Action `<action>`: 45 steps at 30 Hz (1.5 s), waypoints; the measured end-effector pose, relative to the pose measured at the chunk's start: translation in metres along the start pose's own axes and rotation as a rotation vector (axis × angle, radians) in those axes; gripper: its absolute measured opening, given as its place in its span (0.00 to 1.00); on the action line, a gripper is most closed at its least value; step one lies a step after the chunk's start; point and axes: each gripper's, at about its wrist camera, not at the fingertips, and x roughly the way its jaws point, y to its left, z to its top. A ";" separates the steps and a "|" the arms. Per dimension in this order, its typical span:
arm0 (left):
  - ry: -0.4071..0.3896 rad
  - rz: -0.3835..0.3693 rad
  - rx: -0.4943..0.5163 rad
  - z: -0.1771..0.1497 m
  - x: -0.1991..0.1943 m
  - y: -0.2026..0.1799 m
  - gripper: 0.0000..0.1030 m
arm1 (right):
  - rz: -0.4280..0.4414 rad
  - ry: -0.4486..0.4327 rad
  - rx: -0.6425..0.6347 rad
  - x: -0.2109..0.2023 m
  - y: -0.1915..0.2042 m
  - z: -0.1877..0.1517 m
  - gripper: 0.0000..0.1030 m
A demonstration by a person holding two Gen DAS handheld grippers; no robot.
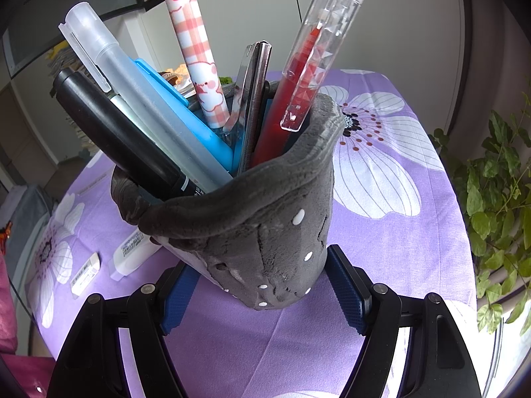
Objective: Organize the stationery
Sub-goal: 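Lift the pink patterned pen into the gray pen holder and release, then move the left tool to the orange marker and grasp it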
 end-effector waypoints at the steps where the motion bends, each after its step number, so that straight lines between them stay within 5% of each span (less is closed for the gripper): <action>1: 0.007 0.001 -0.002 -0.001 0.002 0.000 0.11 | 0.000 0.000 0.000 0.000 0.000 0.000 0.75; 10: 0.021 -0.025 -0.066 -0.004 0.000 0.014 0.14 | 0.000 0.000 0.000 0.000 0.000 0.000 0.75; 15: -0.041 0.010 -0.134 -0.005 -0.018 0.034 0.44 | 0.000 0.000 0.001 0.000 0.000 0.000 0.75; 27: 0.123 0.142 -0.338 -0.056 0.019 0.094 0.44 | 0.055 -0.010 0.031 0.002 -0.015 -0.002 0.82; 32: 0.158 0.153 -0.371 -0.072 0.028 0.104 0.44 | -0.018 0.032 -0.135 -0.001 -0.007 -0.006 0.82; 41: 0.237 0.193 -0.390 -0.087 0.056 0.111 0.43 | 0.094 0.056 -0.216 0.006 -0.027 0.006 0.82; 43: 0.248 0.189 -0.394 -0.089 0.061 0.113 0.43 | 0.137 0.042 -0.208 0.002 -0.032 0.009 0.72; 45: 0.259 0.187 -0.400 -0.090 0.066 0.114 0.43 | 0.149 0.047 -0.199 0.001 -0.036 0.011 0.72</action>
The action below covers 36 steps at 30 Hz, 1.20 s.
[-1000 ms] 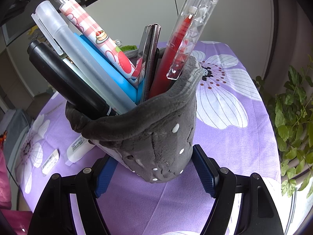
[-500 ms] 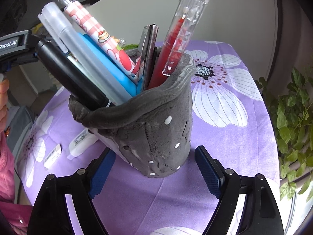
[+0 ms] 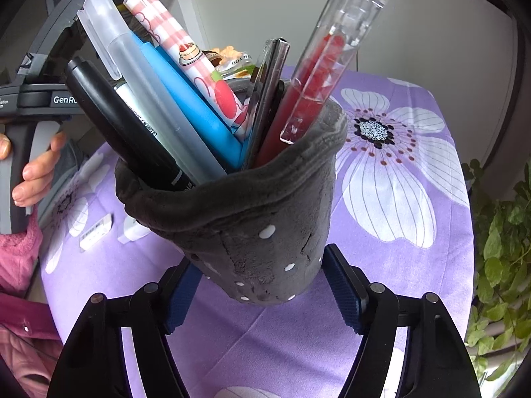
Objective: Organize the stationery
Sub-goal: 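Move the left tool to the orange marker and grasp it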
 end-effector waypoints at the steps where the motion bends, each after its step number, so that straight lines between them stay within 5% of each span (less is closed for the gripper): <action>1: 0.004 0.003 -0.002 0.000 0.003 0.000 0.43 | -0.001 0.001 0.000 -0.001 -0.001 0.000 0.72; 11: 0.057 0.014 -0.030 0.008 0.030 -0.006 0.42 | -0.013 0.002 -0.001 -0.010 -0.010 0.004 0.72; 13: 0.075 0.017 -0.037 0.011 0.036 -0.009 0.34 | -0.014 0.002 0.000 -0.003 0.002 0.001 0.72; 15: 0.115 0.003 -0.048 0.012 0.045 -0.010 0.11 | -0.014 0.002 0.000 0.000 0.004 0.000 0.72; 16: 0.130 0.000 -0.053 0.012 0.049 -0.011 0.09 | -0.013 0.002 0.001 0.000 0.004 0.000 0.72; 36: 0.026 -0.090 -0.069 0.006 -0.010 -0.001 0.04 | -0.011 0.001 0.004 -0.003 -0.001 0.001 0.72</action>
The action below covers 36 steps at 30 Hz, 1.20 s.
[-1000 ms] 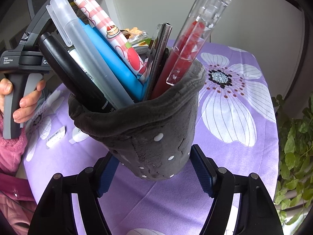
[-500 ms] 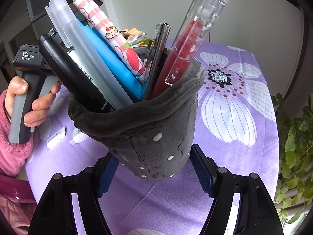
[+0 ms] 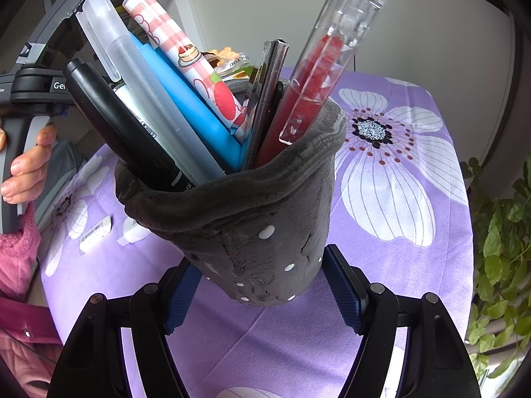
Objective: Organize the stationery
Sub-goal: 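Move the left tool to the orange marker and grasp it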
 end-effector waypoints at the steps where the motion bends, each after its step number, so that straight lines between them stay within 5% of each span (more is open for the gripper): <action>1: 0.014 0.001 -0.015 0.000 0.003 0.002 0.04 | 0.000 0.000 0.000 0.000 0.000 0.000 0.72; 5: 0.074 0.008 -0.049 0.007 0.028 0.003 0.08 | -0.002 0.000 0.001 0.001 0.000 0.000 0.72; 9: 0.114 0.009 -0.096 0.016 0.047 0.005 0.27 | -0.004 -0.001 0.002 0.002 -0.001 -0.001 0.72; 23: 0.160 0.117 -0.094 0.025 0.080 0.003 0.25 | 0.000 -0.001 0.004 0.002 0.000 -0.002 0.72; 26: 0.164 0.122 -0.085 0.025 0.080 0.004 0.11 | 0.001 -0.001 0.005 0.002 0.000 -0.002 0.72; 36: 0.047 0.060 -0.076 0.020 0.021 0.001 0.11 | 0.001 -0.001 0.006 0.002 0.000 -0.002 0.72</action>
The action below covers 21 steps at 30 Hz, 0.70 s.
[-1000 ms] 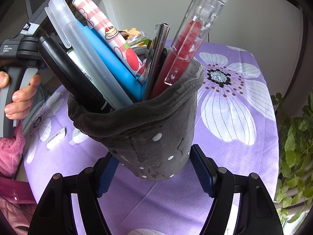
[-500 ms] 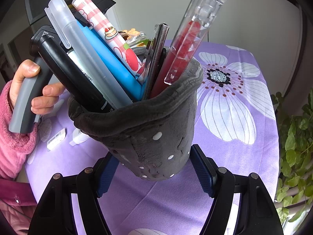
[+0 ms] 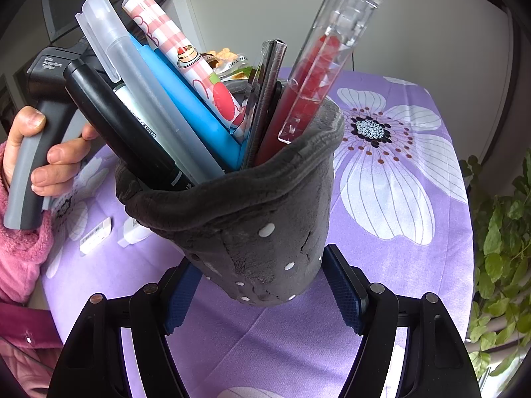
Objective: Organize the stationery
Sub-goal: 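Move the left tool to the orange marker and grasp it, then lift the orange marker into the pen holder and open the left tool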
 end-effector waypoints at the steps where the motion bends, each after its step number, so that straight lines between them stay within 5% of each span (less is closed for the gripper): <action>1: -0.015 -0.008 0.003 -0.002 -0.009 0.000 0.11 | 0.000 0.000 0.000 0.000 0.000 0.000 0.72; 13: -0.252 -0.213 0.088 -0.009 -0.121 -0.044 0.11 | 0.000 0.000 0.000 0.000 0.001 0.000 0.72; 18: -0.295 -0.324 0.177 -0.011 -0.149 -0.082 0.11 | 0.000 0.000 0.000 0.000 0.001 0.000 0.72; 21: -0.314 -0.326 0.234 -0.012 -0.149 -0.104 0.11 | 0.000 0.000 0.000 0.000 0.001 0.000 0.72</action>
